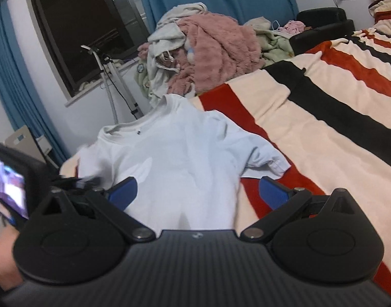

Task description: Fold clothes

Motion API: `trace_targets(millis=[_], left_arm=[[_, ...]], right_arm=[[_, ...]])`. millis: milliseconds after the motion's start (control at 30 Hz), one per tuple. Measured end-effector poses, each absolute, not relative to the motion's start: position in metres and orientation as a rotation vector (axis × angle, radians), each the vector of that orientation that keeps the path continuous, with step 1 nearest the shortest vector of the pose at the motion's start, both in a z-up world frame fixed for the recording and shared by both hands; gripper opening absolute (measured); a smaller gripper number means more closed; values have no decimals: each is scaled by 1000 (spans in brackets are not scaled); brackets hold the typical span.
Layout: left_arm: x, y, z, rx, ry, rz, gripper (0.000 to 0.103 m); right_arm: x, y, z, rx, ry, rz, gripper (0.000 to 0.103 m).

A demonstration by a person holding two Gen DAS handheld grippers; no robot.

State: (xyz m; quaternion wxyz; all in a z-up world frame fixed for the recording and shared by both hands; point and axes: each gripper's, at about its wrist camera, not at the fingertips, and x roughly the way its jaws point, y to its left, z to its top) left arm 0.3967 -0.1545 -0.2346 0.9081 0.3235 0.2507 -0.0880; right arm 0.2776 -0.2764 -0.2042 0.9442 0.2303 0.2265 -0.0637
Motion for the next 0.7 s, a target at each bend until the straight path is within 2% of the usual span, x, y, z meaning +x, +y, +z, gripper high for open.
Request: trace_targets(millis=[100,200,267,367,500,700], left_arm=[[402,-161,-246,645,550,-187,6],[403,-151,-243,564,573,-202,15],[393,-134,-230,464,586,-239,29],[373,-89,-212,282,594,-276,42],[359,-39,-190,70,580,-234,47],[404,11,-196,-142,634,-136,43]], right_arm=[[277,-281,-206,482,461,-139,103],[276,-285,-207,491,459,-150,103],[276,-286,-207,500,461,-148,103],[276,-285,-206,495,463,-138,103],[276,-284,-207,486,463,-139,103],[279,-281,-213,473,480,-145,103]])
